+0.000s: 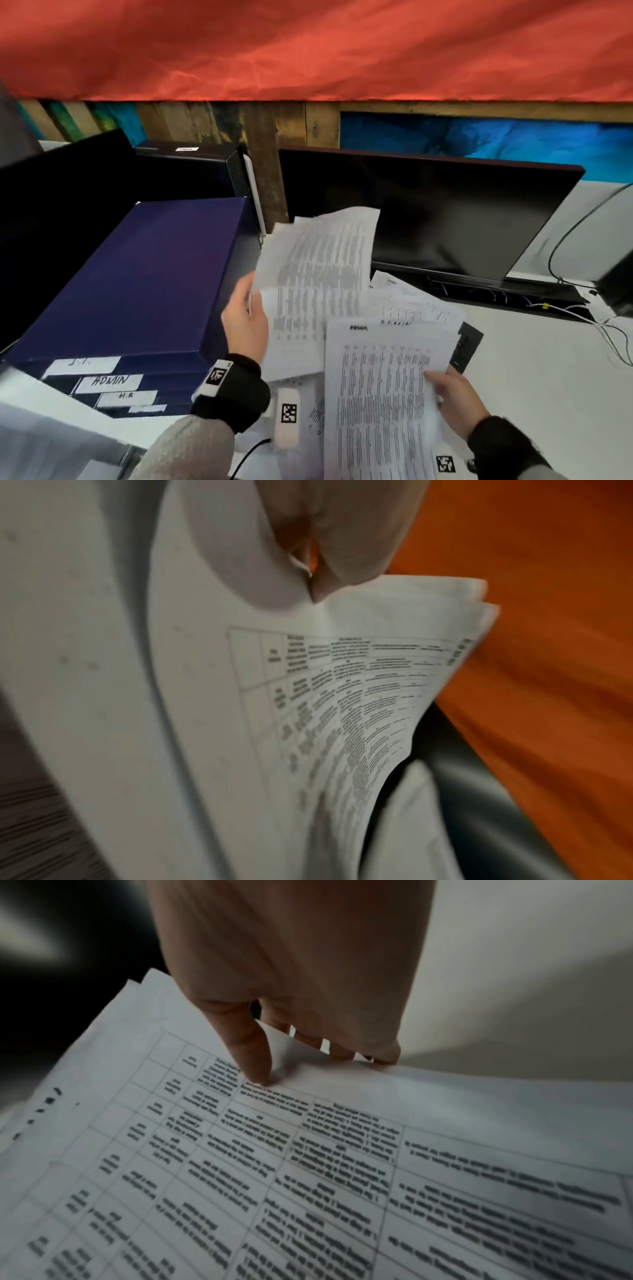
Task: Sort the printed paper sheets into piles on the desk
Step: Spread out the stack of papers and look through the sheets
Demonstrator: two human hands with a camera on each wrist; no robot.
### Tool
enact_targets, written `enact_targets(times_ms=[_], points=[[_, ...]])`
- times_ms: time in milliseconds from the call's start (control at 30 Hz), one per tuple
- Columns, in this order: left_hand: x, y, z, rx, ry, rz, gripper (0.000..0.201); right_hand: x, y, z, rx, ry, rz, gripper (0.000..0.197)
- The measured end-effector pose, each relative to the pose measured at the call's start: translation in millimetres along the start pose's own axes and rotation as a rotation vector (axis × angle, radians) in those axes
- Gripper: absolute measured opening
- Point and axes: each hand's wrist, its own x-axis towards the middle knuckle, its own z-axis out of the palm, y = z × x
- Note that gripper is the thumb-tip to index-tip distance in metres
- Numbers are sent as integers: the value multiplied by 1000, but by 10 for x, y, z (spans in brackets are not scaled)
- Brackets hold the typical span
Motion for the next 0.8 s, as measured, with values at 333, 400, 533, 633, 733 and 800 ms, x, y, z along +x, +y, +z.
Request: enact_targets(times_ms=[333,400,533,633,733,800], points=[[-718,-649,451,-165,-475,-508,38,223,-92,214,-196,44,11,42],[-758,-786,496,-205,-480,-633,31,199,-62,311,-375,76,-29,19],[-766,-976,563,-215,-601,-812,46,158,46,479,-547,26,-139,56],[-761,-1158,594,76,-627,-696,46,124,107,538,-612,-105,-181,60],[-733,-1173,514,258,-600,-609,45,252,101,433,-631,-11,-199,64],[-702,-1181,426,281,-589,-595,39,368,32,310,-632,141,-184,42]])
